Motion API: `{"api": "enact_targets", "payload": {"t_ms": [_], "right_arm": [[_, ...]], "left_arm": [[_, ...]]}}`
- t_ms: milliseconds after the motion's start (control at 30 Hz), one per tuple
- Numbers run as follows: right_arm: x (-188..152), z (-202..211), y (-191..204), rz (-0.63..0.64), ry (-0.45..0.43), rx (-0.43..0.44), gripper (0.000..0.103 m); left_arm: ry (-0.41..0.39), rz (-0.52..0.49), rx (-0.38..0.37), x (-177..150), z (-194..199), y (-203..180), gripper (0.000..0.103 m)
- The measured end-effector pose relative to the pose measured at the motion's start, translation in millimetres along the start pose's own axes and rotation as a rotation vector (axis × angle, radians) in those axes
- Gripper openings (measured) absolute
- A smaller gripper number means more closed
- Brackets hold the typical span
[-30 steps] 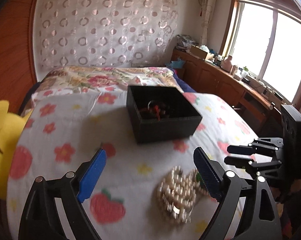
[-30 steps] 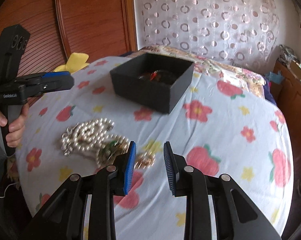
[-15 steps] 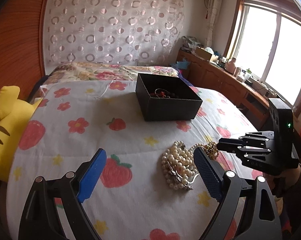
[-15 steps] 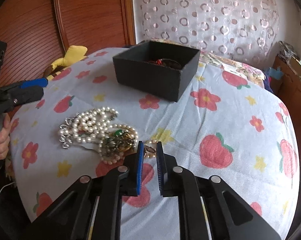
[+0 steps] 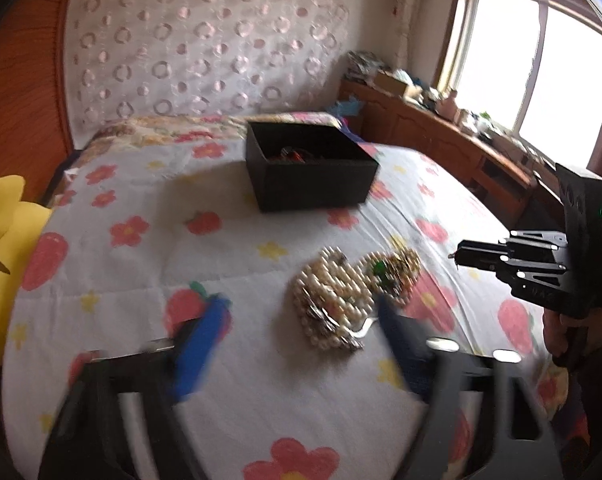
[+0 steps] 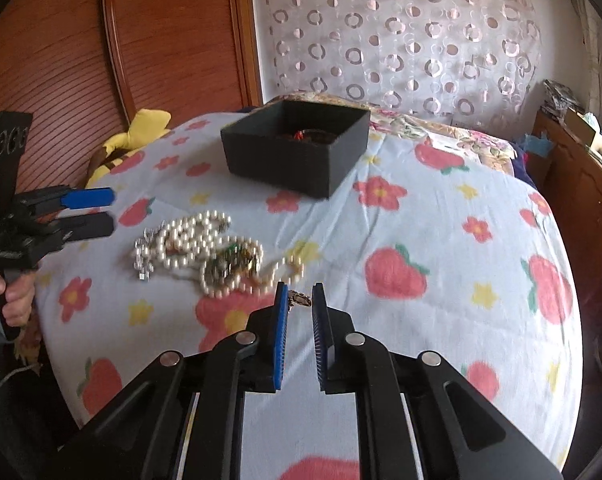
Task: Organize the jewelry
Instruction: 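Move the left gripper to the pearl necklace and close on it, then lift the pearl necklace up with the left gripper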
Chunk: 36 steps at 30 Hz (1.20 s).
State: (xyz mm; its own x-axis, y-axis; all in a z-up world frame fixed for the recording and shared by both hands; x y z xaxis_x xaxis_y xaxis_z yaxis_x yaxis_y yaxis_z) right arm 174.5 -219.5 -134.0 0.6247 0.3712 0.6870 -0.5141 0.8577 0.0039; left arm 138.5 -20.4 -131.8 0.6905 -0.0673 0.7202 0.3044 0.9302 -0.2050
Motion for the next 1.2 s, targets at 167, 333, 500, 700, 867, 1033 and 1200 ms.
{"api": "enact_targets", "payload": {"t_ms": [167, 333, 500, 700, 867, 1033, 1200], "right_arm": [[-17, 2, 2, -0.005, 0.018, -0.002, 0.014], [-26, -1, 6, 0.001, 0.026, -0.012, 0.014], [-26, -3, 6, -0.001, 0.020, -0.019, 0.014], [-26, -4, 4, -0.018, 0.015, -0.005, 0.014], [-25, -4, 1, -0.041, 0.016, 0.008, 0.014], [-26, -4, 1, -0.038, 0.017, 0.007, 0.014], [-26, -4, 2, -0.035, 0.017, 0.010, 0.014]], "left_arm": [[0.026, -0.017, -0.025, -3, -5, -7, 0.032], [0.040, -0.010, -0.027, -1, -7, -8, 0.029], [0.055, -0.005, -0.044, -11, -7, -16, 0.029], [0.042, -0.008, -0.035, -4, -10, -18, 0.029], [0.057, 0.006, -0.065, 15, -24, -15, 0.029], [0.141, 0.007, -0.083, 22, -52, -13, 0.027], [0.202, -0.013, -0.083, 20, -65, -14, 0.023]]}}
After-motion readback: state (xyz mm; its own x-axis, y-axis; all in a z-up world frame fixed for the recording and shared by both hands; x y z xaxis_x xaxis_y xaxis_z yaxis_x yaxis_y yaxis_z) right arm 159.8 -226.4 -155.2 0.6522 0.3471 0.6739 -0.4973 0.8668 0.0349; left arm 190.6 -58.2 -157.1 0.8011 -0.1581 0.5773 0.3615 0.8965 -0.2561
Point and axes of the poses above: each gripper's, at about its wrist camera, not at the fingertips, and z roughly against the way its jaws point, y to its left, x to its top, the point moved 9 cm from there along -z, roughly the way its jaws point, and after that the axes turned 4 degrees about -x, right-handed, at the moved point
